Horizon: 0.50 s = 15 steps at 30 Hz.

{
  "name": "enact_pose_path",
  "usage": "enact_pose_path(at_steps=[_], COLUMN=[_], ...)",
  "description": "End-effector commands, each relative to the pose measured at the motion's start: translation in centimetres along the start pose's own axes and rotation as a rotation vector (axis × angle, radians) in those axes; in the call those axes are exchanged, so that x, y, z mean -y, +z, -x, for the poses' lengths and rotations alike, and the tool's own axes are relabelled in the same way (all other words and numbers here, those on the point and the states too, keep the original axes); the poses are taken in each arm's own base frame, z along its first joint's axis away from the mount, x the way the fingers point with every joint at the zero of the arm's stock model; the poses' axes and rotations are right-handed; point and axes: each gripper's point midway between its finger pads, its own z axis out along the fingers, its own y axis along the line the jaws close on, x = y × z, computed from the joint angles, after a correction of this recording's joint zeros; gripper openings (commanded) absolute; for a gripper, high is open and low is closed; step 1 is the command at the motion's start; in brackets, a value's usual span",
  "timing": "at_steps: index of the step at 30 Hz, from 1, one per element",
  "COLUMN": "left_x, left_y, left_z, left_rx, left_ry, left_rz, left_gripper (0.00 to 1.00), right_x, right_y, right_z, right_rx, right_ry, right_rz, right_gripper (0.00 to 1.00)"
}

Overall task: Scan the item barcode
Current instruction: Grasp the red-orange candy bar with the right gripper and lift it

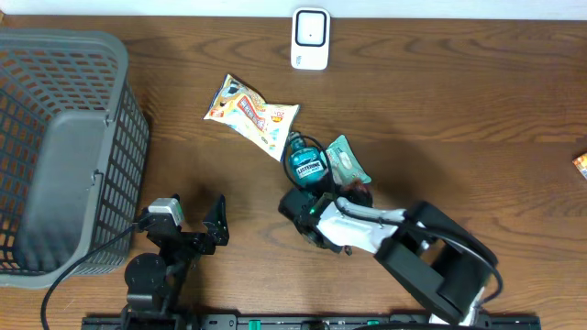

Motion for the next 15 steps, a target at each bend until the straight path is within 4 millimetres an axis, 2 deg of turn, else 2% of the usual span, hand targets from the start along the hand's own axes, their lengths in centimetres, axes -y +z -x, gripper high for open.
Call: enact_pose_path(at_steps=[1, 4, 9, 12, 15], left_x=[-0.4, -0.4, -0.4, -0.4, -0.4], left_y=[0.2, 0.2, 0.2, 0.2, 0.2], left_z=[-1.1, -1.2, -1.1, -1.1, -1.1], left_rx=[-0.033, -0.033, -0.033, -0.033, -0.033], left_ry=[-0.001, -0.001, -0.001, -0.001, -0.001], left_rz=[0.011, 0.011, 0.011, 0.011, 0.011], left_gripper=[0.98, 0.98, 0.98, 0.98, 0.98], right_x=[-3.3, -3.4, -3.4, -4.0, -4.9], right_y=[0.6, -0.2, -4.0, -7.8, -12.0], right_z=[-2.4, -1.7, 1.5, 2.9, 3.1], right_rx=[-0.1, -0.113, -0.132, -0.116, -0.064], right_ry=[-0.008, -0.007, 0.03, -0.082, -0.192], right_rz=[0.151, 0.19, 0.382, 0.657, 1.011], right_gripper=[0.01, 0.01, 0.01, 0.01, 0.01])
